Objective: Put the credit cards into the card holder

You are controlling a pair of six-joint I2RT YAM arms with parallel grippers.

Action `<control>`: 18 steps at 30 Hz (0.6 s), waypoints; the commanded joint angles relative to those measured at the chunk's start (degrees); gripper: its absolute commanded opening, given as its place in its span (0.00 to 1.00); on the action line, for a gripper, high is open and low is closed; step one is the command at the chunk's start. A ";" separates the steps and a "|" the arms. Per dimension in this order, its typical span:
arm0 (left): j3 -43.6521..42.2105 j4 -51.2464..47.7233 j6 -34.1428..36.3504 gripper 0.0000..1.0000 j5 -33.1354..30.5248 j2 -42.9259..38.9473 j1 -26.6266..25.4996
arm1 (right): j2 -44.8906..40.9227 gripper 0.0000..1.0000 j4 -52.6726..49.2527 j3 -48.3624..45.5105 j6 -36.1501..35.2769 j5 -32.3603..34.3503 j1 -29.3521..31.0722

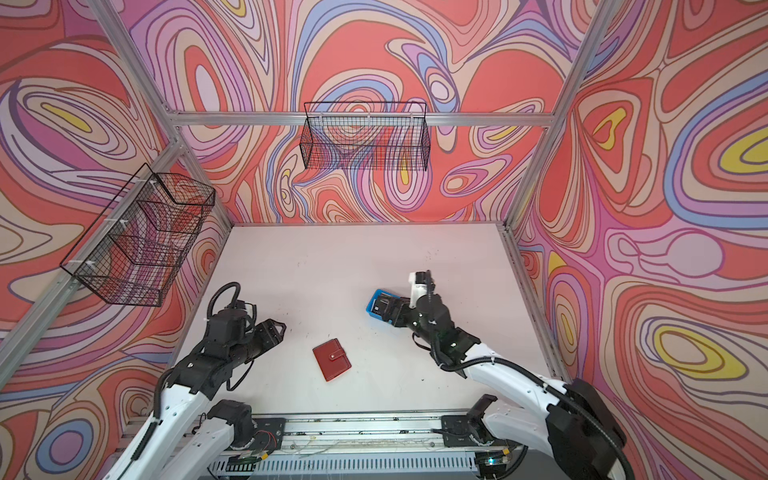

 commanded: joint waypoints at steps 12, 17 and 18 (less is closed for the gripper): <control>-13.28 10.47 -8.77 0.34 2.84 -2.03 -9.24 | 29.90 0.72 2.01 12.87 1.28 4.86 16.71; -18.79 13.17 -11.66 0.36 5.10 -9.27 -10.32 | 26.80 0.74 1.58 8.16 2.60 5.99 17.91; -19.48 13.71 -11.87 0.36 5.71 -10.06 -10.45 | 26.39 0.75 1.58 7.32 3.00 5.51 18.19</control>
